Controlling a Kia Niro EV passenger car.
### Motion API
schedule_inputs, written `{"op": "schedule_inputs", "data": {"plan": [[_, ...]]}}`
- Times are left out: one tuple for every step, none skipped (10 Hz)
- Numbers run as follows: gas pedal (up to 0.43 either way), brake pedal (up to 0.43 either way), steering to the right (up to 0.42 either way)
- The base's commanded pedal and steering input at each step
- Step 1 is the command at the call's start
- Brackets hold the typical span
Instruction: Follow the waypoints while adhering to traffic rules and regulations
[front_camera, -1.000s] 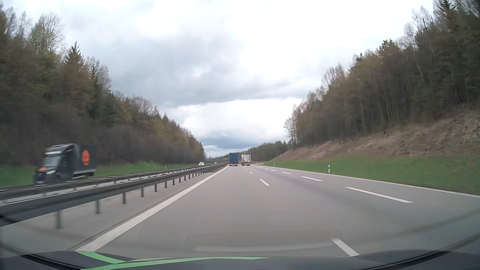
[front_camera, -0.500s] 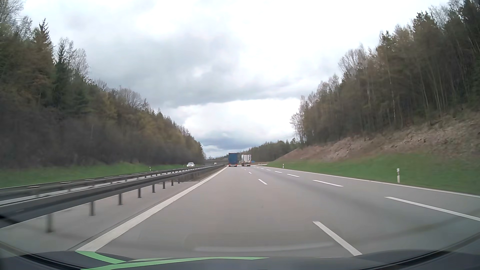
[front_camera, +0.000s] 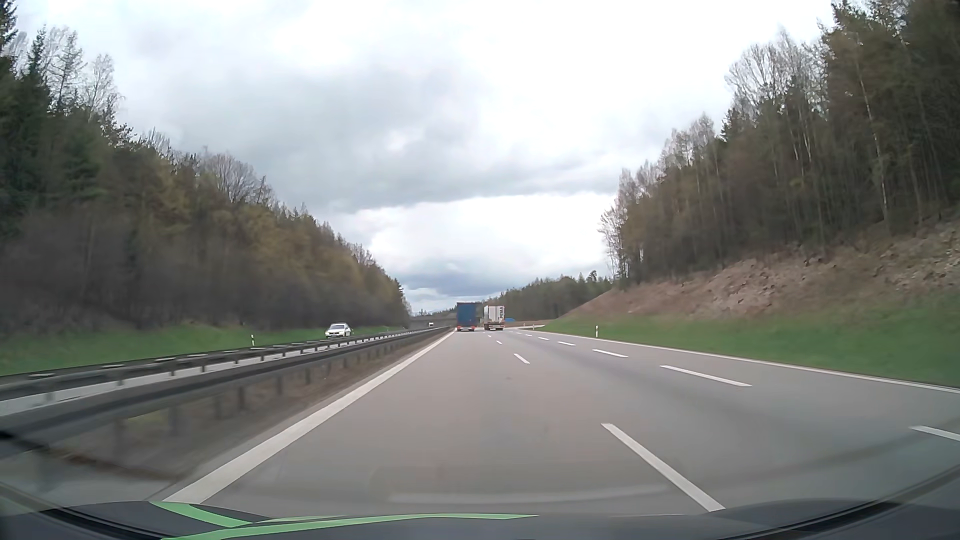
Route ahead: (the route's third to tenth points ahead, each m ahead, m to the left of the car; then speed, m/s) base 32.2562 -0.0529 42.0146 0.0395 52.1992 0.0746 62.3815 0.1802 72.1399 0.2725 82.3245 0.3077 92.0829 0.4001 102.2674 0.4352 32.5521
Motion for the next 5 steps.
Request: {"op": "schedule_inputs", "data": {"plan": [[0.138,0.0,-0.003],[0.13,0.0,-0.003],[0.13,0.0,-0.003],[0.118,0.0,-0.004],[0.118,0.0,-0.004]]}}
